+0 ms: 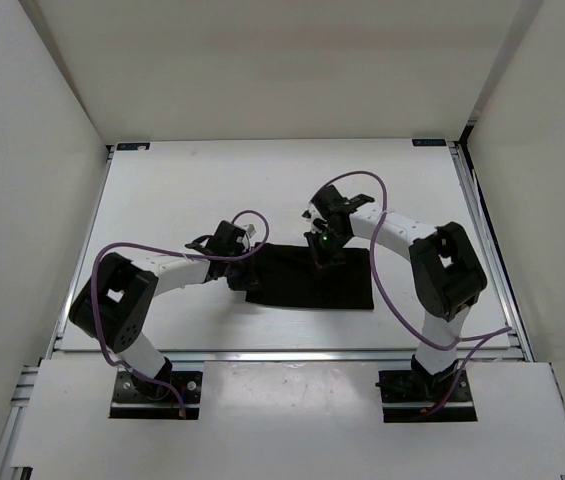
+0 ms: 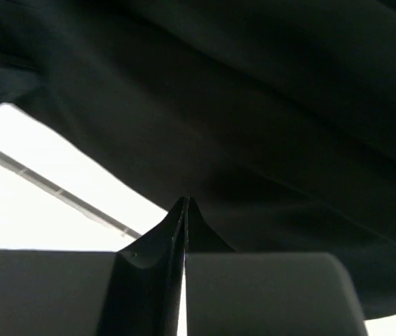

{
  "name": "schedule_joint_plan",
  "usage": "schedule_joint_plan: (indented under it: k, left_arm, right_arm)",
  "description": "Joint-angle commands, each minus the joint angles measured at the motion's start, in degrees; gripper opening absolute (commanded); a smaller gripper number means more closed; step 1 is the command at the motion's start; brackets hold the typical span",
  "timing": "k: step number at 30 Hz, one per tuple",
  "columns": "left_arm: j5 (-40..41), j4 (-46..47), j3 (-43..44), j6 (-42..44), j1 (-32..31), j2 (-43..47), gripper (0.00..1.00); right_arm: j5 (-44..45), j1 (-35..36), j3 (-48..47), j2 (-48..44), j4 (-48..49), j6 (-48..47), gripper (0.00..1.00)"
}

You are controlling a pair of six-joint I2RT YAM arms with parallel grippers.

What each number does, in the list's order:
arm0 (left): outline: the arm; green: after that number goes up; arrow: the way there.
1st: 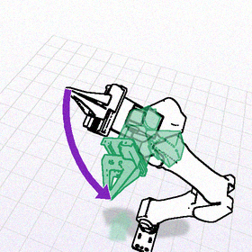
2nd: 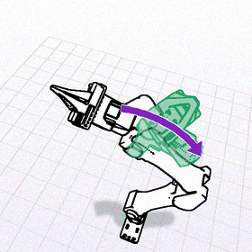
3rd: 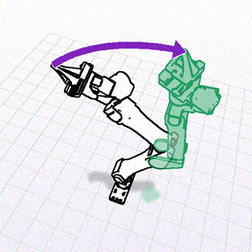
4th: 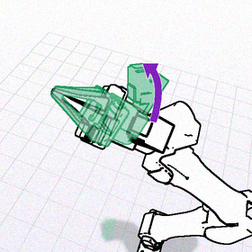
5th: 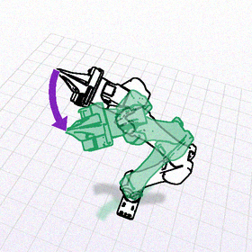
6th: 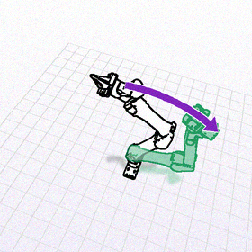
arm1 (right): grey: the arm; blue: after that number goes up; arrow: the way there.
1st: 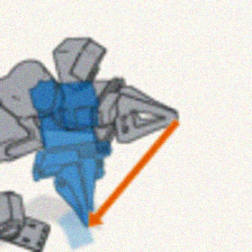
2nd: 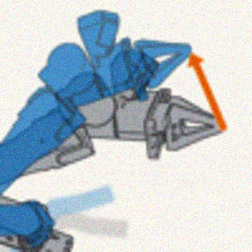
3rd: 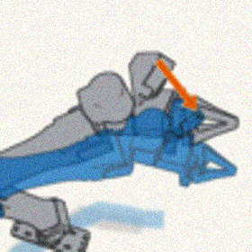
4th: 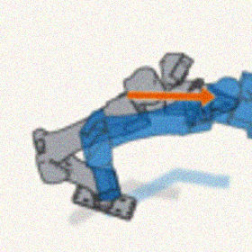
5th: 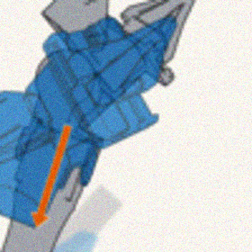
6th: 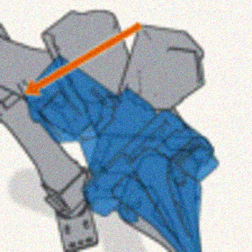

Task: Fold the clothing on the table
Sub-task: Fold the skirt

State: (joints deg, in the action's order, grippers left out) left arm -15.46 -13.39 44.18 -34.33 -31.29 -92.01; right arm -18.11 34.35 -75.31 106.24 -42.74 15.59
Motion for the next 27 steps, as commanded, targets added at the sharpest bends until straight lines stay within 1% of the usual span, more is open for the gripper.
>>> schedule_joint_plan:
  k: [1,4,8,9,10,11,13,16,18,20,22,23,25,26,27]
  left_arm:
    - [2.3,-2.3,-2.1,1.4,0.8,2.2,0.00]
    - [2.0,-2.4,-1.6,1.6,0.8,2.0,0.00]
    - [2.2,-2.8,-2.2,1.6,1.1,2.2,0.00]
    - [2.1,-2.7,-2.1,1.6,1.3,2.6,0.00]
    - [2.2,-2.8,-2.2,1.9,0.9,2.6,0.00]
    - [2.1,-2.9,-2.6,1.8,0.8,2.5,0.00]
    - [1.9,-2.8,-2.3,2.1,0.8,2.6,0.00]
    - [1.6,-3.0,-1.7,2.1,1.6,2.9,0.00]
    - [0.5,-3.3,-0.5,2.2,2.4,3.5,0.00]
    - [-1.0,-3.7,1.7,2.1,4.2,4.0,0.00]
    - [-1.9,-5.0,6.2,2.3,6.1,4.6,0.00]
    - [-1.9,-6.5,7.8,2.6,6.8,4.6,0.00]
    - [-1.9,-8.8,13.4,4.1,8.5,4.8,0.06]
    - [-2.3,-9.9,14.3,4.5,9.2,4.9,0.17]
    - [-2.7,-10.3,15.7,4.8,10.5,5.3,0.24]
  right_arm:
    - [2.5,-2.4,1.5,-0.2,1.0,-1.5,0.00]
    - [3.3,-5.9,-1.5,3.6,1.8,-2.2,0.00]
    - [6.7,-9.8,-12.1,10.3,2.2,-2.5,0.01]
    - [6.7,-10.1,-15.5,11.1,2.5,-2.5,0.00]
    - [6.5,-11.2,-17.0,12.5,2.7,-2.4,0.00]
    - [6.2,-11.9,-19.7,13.5,3.2,-2.0,0.00]
    - [6.1,-12.6,-21.3,12.8,5.4,-1.5,0.01]
    - [5.5,-13.7,-19.7,9.3,8.3,-1.1,0.00]
    - [5.4,-14.1,-17.4,6.3,7.0,-1.2,0.00]
    - [5.7,-14.1,-14.2,1.0,5.2,-1.8,0.01]
    - [5.5,-14.1,-10.1,-2.2,2.2,-2.4,0.10]
    - [5.4,-14.0,-9.6,-4.2,1.4,-2.9,0.12]
    - [5.3,-14.2,-4.3,-6.6,-0.8,-2.4,0.19]
    - [5.0,-14.2,-2.8,-8.6,-0.8,-2.9,0.23]
    - [4.4,-14.9,0.5,-10.7,-0.9,-2.6,0.26]
